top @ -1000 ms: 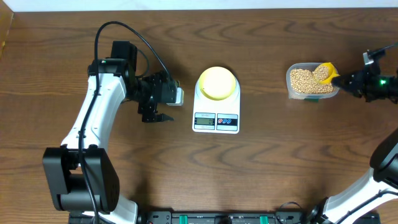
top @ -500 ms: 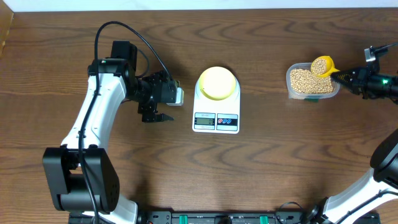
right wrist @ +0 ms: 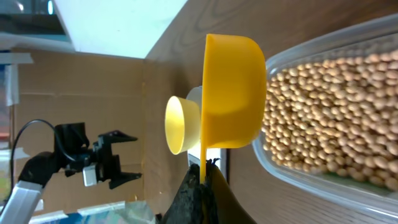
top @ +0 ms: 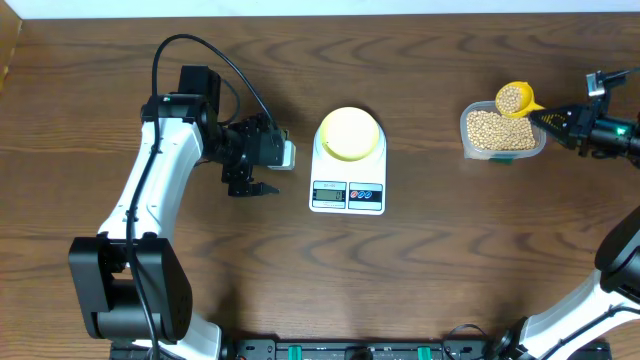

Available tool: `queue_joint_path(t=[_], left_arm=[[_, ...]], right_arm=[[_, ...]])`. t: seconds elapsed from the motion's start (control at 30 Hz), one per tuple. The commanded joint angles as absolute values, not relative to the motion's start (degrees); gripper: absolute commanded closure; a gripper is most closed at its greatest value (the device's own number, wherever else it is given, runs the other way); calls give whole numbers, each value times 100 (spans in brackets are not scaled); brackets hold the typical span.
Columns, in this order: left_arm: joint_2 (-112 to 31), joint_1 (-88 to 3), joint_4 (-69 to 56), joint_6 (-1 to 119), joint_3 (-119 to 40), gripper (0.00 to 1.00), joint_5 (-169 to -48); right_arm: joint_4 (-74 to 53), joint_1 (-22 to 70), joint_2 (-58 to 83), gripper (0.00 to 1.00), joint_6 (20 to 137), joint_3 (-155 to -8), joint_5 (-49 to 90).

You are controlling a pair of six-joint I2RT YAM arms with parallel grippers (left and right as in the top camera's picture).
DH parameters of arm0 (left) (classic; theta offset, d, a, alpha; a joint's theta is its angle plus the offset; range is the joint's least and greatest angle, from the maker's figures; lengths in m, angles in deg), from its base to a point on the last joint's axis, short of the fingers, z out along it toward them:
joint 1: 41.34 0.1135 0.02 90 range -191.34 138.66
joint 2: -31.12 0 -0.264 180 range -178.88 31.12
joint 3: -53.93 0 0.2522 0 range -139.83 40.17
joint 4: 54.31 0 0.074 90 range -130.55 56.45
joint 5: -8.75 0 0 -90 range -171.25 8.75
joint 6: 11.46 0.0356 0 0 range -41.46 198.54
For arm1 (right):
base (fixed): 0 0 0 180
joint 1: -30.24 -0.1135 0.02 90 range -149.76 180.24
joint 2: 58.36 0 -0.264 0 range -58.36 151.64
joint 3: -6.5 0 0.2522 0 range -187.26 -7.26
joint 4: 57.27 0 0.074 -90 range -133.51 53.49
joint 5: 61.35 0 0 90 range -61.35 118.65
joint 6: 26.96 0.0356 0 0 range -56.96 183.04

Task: Scoop item into bowl and weigh 50g on scale
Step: 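Lift the filled scoop up out of the soybean tub, then carry the filled scoop left over the yellow bowl on the scale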

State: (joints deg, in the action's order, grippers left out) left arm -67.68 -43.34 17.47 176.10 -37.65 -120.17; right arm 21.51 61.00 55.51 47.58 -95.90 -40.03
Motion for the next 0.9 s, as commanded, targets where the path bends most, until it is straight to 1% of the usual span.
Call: queue_joint_path(t=[0.0,0.43,0.63,0.87], left_arm=[[-6768,-4345,1760,17691,-3772,2,-12128],[-6768,-4345,1760,17691,-3772,3,-12128],[-6768,-4345,1760,17689,-3770,2,-12128],[-6768,-4345,1760,17689,-3772,2,-12128]], right_arm=[[2162,5945,5520,99,4605,-9553,-4493],[2140,5162,5520,99,4605,-9553,-4648],[2050,4651,5520,99,4613,-9553,-4956],[1945,3997,5520,99,4629,-9553,-4956]])
